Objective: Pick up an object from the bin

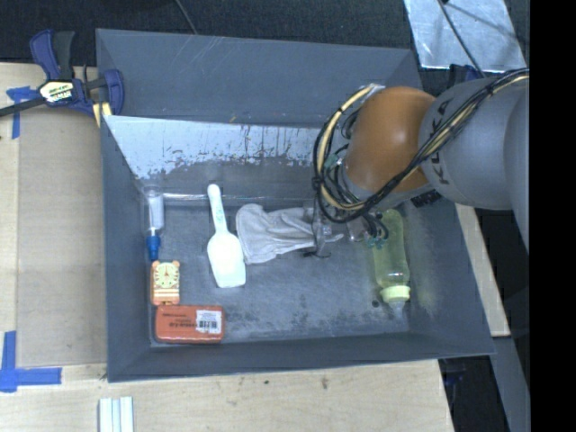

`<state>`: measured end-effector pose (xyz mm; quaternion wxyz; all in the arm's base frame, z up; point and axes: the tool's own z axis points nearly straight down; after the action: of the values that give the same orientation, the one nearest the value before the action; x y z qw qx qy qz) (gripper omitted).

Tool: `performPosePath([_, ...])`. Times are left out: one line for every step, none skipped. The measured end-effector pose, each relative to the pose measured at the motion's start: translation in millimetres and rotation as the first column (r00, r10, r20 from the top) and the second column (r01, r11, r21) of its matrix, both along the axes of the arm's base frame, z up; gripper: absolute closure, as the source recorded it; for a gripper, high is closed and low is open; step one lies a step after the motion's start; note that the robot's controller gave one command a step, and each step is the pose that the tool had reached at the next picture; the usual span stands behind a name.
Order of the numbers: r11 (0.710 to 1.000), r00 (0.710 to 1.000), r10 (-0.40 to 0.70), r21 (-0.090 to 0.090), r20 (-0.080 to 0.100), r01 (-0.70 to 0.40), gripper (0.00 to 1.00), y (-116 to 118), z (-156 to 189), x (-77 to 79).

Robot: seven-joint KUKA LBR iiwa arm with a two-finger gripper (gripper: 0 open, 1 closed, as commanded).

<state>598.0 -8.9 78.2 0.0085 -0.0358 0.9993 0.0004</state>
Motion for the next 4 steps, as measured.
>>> performPosePath([1.000,1.000,-0.017,-0.001,-0.016,0.017,0.00,-10,84,14.5])
performPosePath([1.000,1.000,-0.028,-0.002,-0.003,0.028,0.00,-16,142,28.1])
performPosePath([1.000,1.000,-0.026,-0.001,-0.004,0.026,0.00,-16,139,27.7])
performPosePath([0.997,0.996,0.081,-0.001,-0.020,-0.081,0.00,-9,96,22.4])
